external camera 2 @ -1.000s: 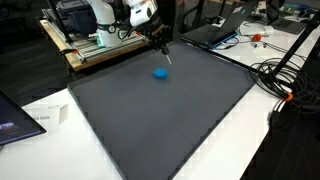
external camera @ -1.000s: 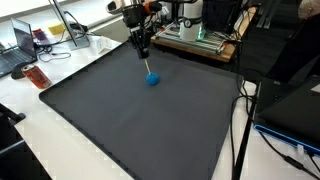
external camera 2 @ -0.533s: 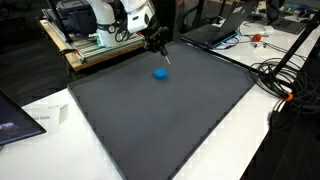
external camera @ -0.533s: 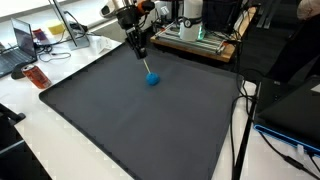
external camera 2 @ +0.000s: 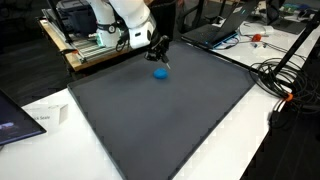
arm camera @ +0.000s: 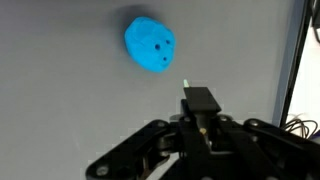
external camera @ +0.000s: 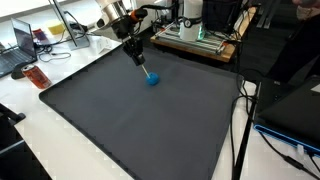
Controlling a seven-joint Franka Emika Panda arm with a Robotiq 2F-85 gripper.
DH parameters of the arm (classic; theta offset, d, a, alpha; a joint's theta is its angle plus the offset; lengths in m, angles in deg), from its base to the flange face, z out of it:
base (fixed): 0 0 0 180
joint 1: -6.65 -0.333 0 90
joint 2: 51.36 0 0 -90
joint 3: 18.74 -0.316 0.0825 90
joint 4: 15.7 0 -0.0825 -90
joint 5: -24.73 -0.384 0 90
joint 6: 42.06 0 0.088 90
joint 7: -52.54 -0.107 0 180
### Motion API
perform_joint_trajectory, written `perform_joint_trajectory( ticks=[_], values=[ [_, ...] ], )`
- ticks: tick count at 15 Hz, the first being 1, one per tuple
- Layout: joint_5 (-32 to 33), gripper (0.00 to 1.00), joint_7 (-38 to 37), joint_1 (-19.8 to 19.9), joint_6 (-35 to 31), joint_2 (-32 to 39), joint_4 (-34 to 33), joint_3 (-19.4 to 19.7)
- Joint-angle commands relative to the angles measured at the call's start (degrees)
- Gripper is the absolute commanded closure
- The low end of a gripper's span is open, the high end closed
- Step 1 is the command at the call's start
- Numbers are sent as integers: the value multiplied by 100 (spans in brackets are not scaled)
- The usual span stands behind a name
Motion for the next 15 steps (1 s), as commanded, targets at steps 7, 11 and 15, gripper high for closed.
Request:
perform_joint_trajectory(
  ticks=[7, 11, 15],
  values=[
    [-217, 97, 503, 444, 612, 833, -752, -123],
    [-205, 97, 510, 486, 657, 1023, -921, -184],
    [-22, 97, 288, 419, 613, 1068, -976, -180]
  ],
)
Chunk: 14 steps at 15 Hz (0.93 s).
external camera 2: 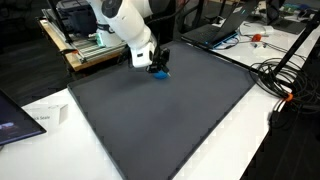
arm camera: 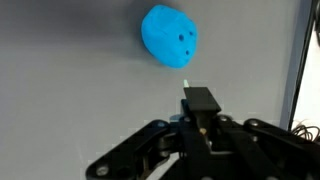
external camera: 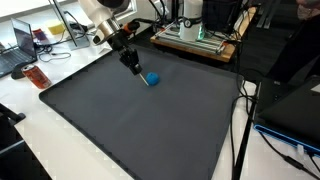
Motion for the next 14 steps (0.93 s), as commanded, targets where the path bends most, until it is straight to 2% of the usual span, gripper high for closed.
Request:
perform_joint_trajectory(
  ticks=[1, 6, 14],
  values=[
    [88, 97, -176, 12, 95, 10, -102, -38],
    [686, 97, -940, -356, -104, -522, 199, -25],
    [2753, 97, -3134, -1146, -512, -1687, 805, -110]
  ],
)
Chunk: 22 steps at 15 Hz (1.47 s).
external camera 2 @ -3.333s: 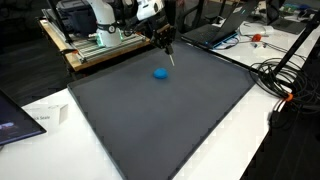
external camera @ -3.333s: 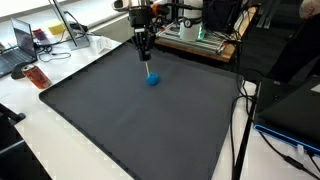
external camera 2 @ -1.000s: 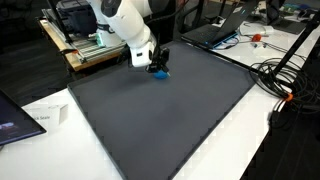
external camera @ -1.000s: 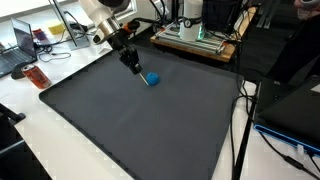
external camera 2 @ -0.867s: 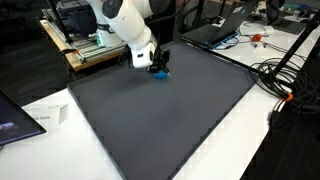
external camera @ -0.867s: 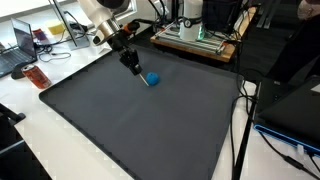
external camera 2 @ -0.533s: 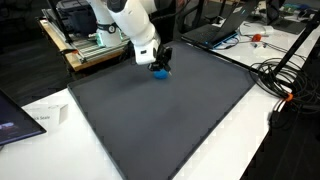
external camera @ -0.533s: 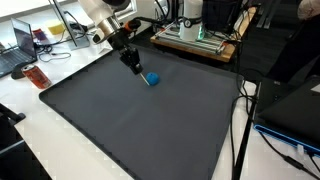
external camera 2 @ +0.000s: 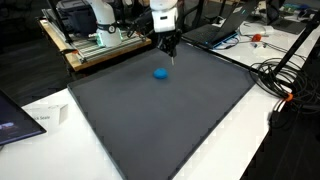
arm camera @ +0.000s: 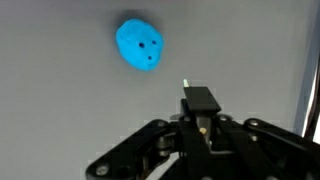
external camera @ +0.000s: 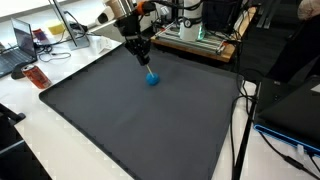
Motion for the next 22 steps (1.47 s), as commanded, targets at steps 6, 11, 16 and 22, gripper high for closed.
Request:
perform_joint_trajectory(
  ticks=[6, 11, 16, 22],
  values=[
    [1793, 97, -2041, -451, 117, -1181, 704, -142],
    [2368, 97, -2848, -567, 376, -1723, 976, -365],
    [2798, 97, -3514, -625, 546, -2235, 1238, -672],
    [2686, 88, -3449, -587, 538, -2178, 1165, -749]
  ],
)
